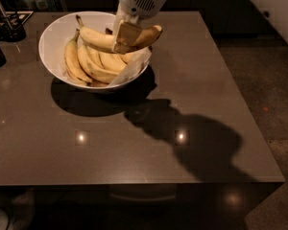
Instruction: Pick banana from white bowl
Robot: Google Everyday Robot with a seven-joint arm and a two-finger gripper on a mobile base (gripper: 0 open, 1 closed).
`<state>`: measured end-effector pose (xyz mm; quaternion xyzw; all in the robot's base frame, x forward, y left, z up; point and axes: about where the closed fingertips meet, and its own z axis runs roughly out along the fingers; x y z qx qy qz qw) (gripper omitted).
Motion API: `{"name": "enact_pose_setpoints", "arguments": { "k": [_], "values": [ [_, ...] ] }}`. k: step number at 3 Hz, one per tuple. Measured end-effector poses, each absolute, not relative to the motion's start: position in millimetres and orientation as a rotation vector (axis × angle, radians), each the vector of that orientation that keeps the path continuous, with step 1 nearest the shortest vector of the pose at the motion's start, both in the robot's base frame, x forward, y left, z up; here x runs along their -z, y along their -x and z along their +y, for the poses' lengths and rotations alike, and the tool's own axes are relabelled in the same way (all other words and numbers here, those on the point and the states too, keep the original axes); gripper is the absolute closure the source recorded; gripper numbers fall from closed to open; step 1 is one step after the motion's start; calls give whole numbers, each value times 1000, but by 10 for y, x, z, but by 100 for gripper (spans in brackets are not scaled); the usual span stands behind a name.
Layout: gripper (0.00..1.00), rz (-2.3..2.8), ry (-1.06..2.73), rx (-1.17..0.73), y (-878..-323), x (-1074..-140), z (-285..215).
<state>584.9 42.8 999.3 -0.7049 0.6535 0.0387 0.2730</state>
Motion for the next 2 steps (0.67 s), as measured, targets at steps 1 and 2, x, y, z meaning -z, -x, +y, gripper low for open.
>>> {"name": "enact_pose_setpoints", "arguments": {
  "k": [1,2],
  "values": [
    [100,1713,1886,-131,-5578,-10053,305],
    [100,1710,1859,-134,-5306,-10104,151]
  ]
}}
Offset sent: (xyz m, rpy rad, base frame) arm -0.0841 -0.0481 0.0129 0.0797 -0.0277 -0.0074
